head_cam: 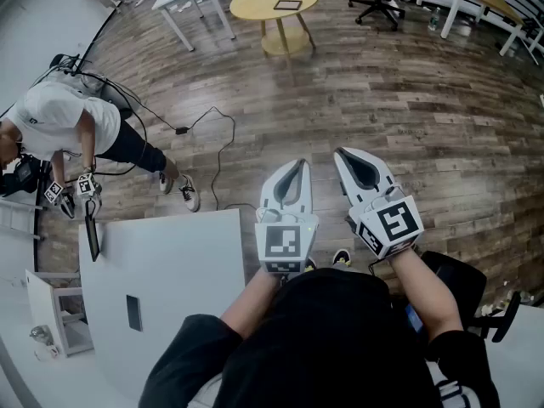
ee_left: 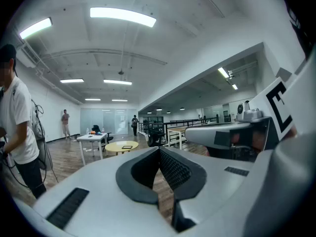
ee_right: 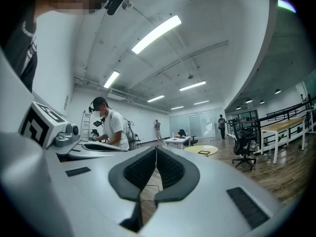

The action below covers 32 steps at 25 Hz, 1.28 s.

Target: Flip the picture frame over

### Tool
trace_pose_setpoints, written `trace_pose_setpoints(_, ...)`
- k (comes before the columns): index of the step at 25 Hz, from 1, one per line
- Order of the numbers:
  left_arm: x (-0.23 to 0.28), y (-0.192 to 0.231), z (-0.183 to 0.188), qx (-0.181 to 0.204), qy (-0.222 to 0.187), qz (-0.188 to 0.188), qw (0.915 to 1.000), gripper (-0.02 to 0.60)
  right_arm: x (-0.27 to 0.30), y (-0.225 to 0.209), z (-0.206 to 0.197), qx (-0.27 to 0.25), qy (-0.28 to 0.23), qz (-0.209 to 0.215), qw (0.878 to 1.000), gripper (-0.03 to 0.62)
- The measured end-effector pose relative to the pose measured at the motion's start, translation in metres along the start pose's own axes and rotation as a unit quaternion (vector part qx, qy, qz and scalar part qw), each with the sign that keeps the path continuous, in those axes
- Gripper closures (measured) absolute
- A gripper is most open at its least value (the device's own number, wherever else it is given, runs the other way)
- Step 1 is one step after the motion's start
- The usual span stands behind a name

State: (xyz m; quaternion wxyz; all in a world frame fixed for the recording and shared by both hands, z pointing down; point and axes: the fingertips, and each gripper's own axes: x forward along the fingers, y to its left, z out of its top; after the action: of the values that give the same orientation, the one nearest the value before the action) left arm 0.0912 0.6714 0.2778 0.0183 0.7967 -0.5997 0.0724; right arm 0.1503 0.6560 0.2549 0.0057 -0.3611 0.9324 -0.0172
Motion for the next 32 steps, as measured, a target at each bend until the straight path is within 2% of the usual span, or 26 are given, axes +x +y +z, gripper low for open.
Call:
trace_pose_setpoints(11, -0.008, 0.027, 0.002, -0.006, -0.008, -0.003, 0.9999, 0.558, 0.019, 0.016, -0.006, -0.003, 0.010, -0.004, 1.000, 0.574)
trace_pose_setpoints(16, -0.019, 0.047, -0.006, -0.007, -0.008, -0.003, 0.9999, 0.558, 0.031, 0.034, -0.008, 0.007, 0.001, 0.005, 1.000, 0.574)
trace_pose_setpoints(24, -0.037, 0.073, -0.015, -0.016, -0.007, -0.006, 0.9998, 0.558, 0.047, 0.067, -0.012, -0.007, 0.013, 0.014, 1.000, 0.574)
trace_pose_setpoints(32, -0.032, 0.077, -0.020, -0.013, -0.007, -0.008, 0.9999, 0.558, 0.055, 0.064, -0.018, -0.005, 0.018, 0.015, 1.000, 0.574)
